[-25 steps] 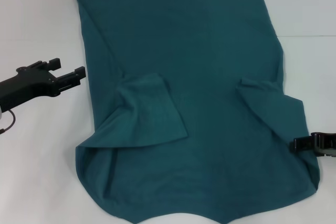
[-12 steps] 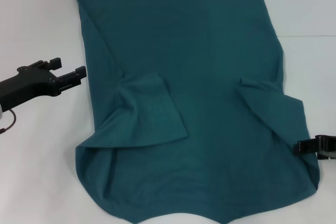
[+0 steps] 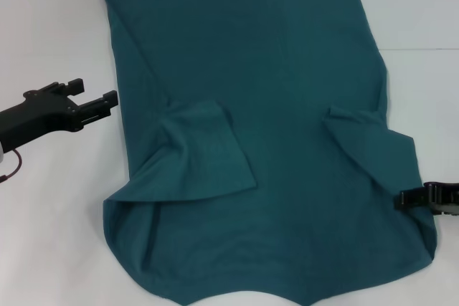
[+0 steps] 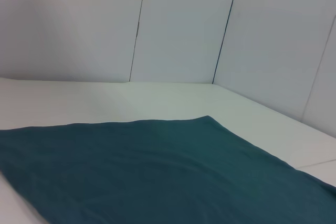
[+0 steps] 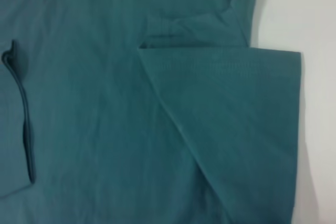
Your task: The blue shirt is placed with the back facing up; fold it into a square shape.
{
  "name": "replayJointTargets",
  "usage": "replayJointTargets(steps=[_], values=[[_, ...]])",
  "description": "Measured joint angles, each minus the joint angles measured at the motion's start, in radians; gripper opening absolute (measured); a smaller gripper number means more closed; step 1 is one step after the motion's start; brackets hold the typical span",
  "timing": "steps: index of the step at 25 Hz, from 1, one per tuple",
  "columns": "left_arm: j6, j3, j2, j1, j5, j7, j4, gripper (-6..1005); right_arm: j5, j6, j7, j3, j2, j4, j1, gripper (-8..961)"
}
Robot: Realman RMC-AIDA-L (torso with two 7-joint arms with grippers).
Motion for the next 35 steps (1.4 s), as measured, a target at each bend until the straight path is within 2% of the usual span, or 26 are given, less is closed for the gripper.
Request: replayJointTargets(steps=[12,21,24,30,35], values=[[-0.002,-0.007,0.0,0.0,-0.003,0.005,-0.007,796,0.039,0.053,-0.026,-0.005,-0.001,0.078,0.032,670],[-0.002,-0.011,0.0,0.0,-0.003,0.005,-0.009,795,0.039,0.056,-0.03,0.001,-0.001,0.078,0.037,664],[-0.002,-0.011,0.0,0.0,-0.003,0.005,-0.009,795,0.039,0.057,-0.033,0.0,-0.001,0.081,0.04,567],[-0.001,-0.012,0.001,0.0,-0.003,0.005,-0.009,797,0.041,0.051,-0.037,0.0,-0.001,0.081,0.04,436],[-0.002,-0.012,0.001,0.0,-0.003,0.005,-0.009,797,0.04,0.052,-0.048,-0.005,-0.001,0.081,0.039,208]])
